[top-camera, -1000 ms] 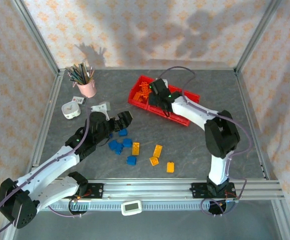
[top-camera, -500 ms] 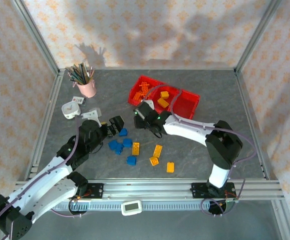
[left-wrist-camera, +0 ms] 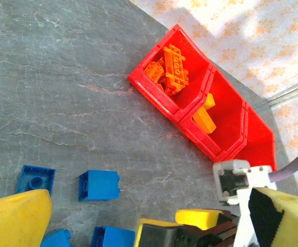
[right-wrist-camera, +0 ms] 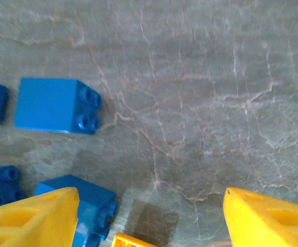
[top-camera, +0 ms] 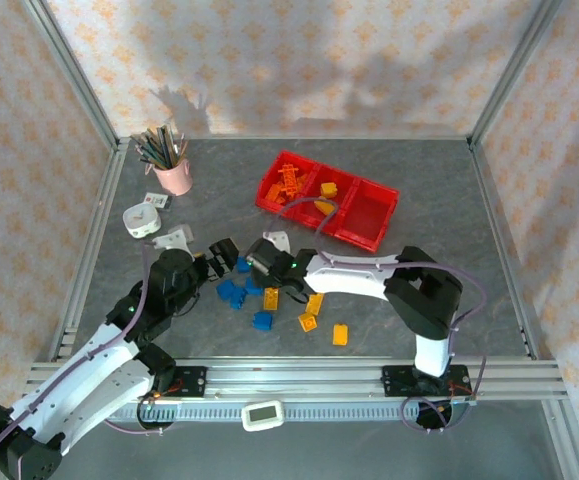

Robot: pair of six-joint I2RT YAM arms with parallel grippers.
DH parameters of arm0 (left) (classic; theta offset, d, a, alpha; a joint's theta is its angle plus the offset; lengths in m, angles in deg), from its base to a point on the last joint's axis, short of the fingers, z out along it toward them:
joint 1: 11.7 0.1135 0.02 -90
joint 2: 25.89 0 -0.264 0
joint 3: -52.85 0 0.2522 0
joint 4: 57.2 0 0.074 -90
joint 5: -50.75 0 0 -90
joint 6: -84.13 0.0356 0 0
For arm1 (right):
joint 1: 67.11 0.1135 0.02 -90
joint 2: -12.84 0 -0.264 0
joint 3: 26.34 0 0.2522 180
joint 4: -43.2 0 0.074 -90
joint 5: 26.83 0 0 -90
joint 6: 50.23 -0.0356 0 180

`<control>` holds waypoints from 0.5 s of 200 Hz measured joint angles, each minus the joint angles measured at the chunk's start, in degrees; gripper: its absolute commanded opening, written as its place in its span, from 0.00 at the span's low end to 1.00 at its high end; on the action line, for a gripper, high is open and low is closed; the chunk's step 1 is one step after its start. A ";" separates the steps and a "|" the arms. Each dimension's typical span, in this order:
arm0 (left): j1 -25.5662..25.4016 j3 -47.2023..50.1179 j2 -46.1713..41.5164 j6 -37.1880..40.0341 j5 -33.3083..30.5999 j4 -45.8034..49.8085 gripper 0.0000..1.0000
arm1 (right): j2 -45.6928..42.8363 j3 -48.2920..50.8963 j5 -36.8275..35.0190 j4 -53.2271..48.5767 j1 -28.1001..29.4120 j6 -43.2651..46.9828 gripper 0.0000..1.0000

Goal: Sort the legos into containers by color
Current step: Rotate the lego at the bottom-center of the table.

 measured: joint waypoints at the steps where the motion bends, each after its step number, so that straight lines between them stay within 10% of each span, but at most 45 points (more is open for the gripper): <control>1: 0.00 0.00 -0.02 -0.07 -0.02 0.02 0.99 | 0.00 0.04 0.00 0.00 0.02 -0.04 0.73; 100: 0.00 0.94 -0.09 -0.15 -0.15 0.33 0.99 | -0.11 3.48 0.50 1.27 3.74 -4.20 0.68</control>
